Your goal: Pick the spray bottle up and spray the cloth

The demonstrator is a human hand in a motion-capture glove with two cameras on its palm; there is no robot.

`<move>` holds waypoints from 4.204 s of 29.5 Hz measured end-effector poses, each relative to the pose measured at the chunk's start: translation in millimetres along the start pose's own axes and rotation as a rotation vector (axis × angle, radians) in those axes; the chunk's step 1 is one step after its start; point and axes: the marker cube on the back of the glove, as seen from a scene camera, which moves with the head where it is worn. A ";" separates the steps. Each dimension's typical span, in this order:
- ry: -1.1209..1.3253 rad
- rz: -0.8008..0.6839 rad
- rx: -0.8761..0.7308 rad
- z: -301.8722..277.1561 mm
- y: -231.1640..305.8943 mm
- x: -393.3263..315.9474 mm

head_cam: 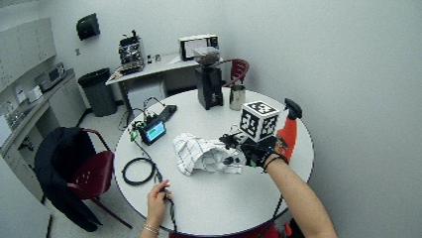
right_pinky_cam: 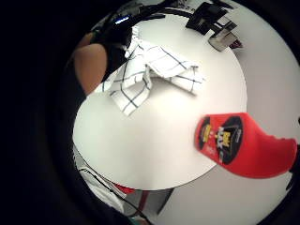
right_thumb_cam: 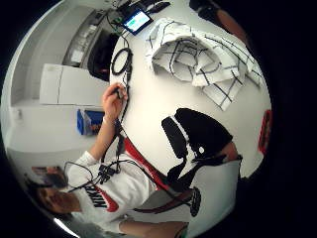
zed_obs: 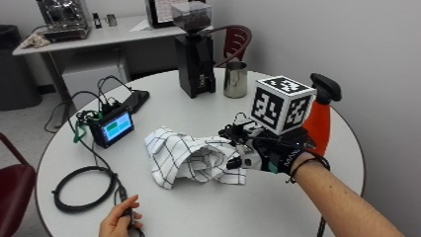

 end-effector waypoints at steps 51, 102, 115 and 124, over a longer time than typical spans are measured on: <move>-0.971 0.148 0.646 3.4 14.9 128.5; -0.540 0.109 -0.155 -39.0 -30.0 24.5; -0.566 0.165 -0.256 2.7 -20.3 31.1; -0.508 0.195 -0.167 -48.0 -19.6 25.9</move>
